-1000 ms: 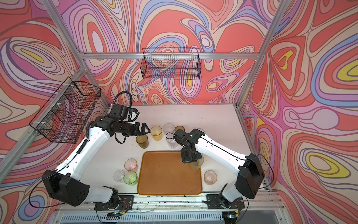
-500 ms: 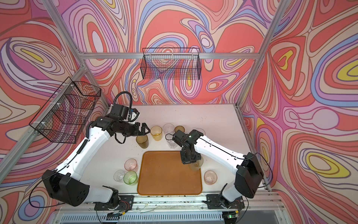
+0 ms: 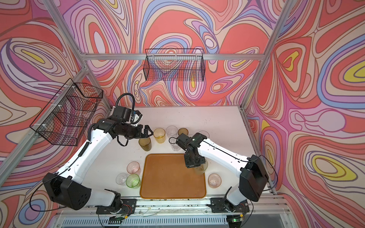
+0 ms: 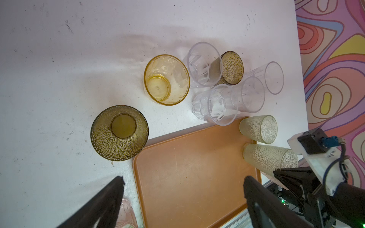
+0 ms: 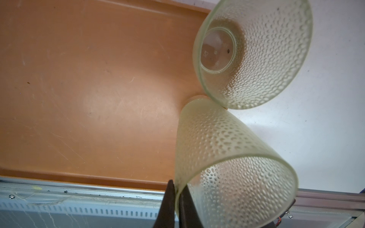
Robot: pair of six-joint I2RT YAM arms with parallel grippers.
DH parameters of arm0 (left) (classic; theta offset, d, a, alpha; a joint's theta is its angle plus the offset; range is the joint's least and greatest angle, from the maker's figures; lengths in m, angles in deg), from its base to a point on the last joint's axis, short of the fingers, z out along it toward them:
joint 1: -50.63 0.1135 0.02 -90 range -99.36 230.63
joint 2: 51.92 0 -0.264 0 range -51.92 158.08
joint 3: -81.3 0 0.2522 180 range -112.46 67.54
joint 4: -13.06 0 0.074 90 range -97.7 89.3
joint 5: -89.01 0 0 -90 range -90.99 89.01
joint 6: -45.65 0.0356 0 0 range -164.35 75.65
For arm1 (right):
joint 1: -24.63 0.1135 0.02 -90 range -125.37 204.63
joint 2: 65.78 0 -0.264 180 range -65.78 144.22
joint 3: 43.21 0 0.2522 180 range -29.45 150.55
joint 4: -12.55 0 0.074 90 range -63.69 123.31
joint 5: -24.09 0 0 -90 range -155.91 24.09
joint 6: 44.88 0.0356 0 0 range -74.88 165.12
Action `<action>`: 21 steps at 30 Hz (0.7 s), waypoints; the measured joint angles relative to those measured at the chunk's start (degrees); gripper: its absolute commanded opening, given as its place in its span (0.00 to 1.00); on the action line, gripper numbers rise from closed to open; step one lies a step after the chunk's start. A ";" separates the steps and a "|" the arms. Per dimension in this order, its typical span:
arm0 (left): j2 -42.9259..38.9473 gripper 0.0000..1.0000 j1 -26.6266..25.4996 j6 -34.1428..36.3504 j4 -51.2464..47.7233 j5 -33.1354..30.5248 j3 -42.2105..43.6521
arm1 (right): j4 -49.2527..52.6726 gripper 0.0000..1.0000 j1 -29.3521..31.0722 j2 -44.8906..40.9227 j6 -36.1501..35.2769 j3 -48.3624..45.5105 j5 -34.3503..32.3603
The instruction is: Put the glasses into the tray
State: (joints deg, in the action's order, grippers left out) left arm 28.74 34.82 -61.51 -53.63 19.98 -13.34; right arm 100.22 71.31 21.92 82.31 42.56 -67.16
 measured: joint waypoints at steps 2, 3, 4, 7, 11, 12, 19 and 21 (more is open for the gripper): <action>0.00 0.97 0.00 0.00 0.00 0.00 0.04 | -0.07 0.00 0.02 0.15 0.00 -0.13 0.00; 0.00 0.97 0.00 0.00 0.00 0.00 0.07 | -0.11 0.01 0.02 0.20 0.00 -0.15 0.00; 0.00 0.97 0.00 0.00 0.02 0.00 0.09 | -0.22 0.02 0.02 0.22 0.00 -0.24 0.00; 0.00 0.97 0.00 -0.02 0.02 0.00 0.31 | -0.31 0.05 0.07 0.22 0.00 -0.37 0.00; 0.00 0.97 0.00 -0.02 0.02 0.00 0.42 | -0.24 0.13 0.09 0.22 0.04 -0.37 -0.04; 0.00 0.97 0.00 -0.02 0.02 0.00 0.42 | -0.22 0.16 0.11 0.22 0.09 -0.37 -0.11; 0.00 0.97 0.00 -0.07 0.04 0.04 0.42 | 0.72 0.32 0.87 0.22 0.66 0.04 -0.90; 0.00 0.97 -0.02 -0.09 0.07 0.07 0.42 | 1.11 0.34 1.16 0.15 1.03 0.52 -1.03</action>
State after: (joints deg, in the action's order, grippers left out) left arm 28.74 34.80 -61.60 -53.56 20.05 -12.92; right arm 101.34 72.47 22.07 83.34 43.09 -68.19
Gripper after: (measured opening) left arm 0.973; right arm 0.325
